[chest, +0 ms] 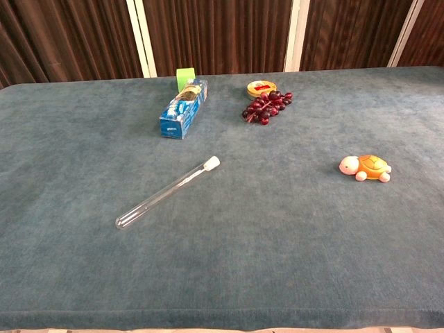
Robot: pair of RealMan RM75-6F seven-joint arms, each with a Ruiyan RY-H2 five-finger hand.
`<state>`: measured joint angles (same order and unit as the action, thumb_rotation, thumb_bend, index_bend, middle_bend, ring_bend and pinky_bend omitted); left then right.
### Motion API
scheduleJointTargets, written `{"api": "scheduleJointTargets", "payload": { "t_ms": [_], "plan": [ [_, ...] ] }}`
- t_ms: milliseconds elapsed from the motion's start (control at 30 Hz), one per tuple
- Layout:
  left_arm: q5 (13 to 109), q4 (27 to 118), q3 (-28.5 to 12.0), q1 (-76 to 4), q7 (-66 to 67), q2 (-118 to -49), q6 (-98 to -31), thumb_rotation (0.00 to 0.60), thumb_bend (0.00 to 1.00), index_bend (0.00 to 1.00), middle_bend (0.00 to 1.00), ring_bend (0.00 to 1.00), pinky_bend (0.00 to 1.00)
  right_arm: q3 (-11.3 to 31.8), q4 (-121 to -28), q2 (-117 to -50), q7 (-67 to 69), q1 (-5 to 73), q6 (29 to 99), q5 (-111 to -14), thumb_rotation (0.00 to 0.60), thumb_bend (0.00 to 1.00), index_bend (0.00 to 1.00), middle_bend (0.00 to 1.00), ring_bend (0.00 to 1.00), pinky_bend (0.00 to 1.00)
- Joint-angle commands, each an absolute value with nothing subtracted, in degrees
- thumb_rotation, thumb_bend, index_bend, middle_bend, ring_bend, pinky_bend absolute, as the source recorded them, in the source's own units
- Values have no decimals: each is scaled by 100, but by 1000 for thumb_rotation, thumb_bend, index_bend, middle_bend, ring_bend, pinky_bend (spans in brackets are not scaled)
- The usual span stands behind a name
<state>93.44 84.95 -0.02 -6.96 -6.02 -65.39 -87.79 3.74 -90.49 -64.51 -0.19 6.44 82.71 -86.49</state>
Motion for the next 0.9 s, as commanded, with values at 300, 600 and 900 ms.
{"api": "scheduleJointTargets", "payload": {
  "t_ms": [300,600,900],
  "plan": [
    [9249,8557,-34,-673,-526,-6542,-8783,600,489,310,227,187,349,389,-8982,-6483,51,694,8245,-8676,600,206,29,34,89,203],
    [9307,8569,-3,-707,-552,-6527,-8736,600,489,311,230,187,351,619,-8473,-6787,348,1102,8020,-8769,600,207,281,281,913,841],
    [9350,8584,-3,-686,-616,-6503,-8824,600,489,311,230,188,353,689,-8414,-7014,151,1828,6860,-8527,600,209,450,386,1000,1000]
  ]
}}
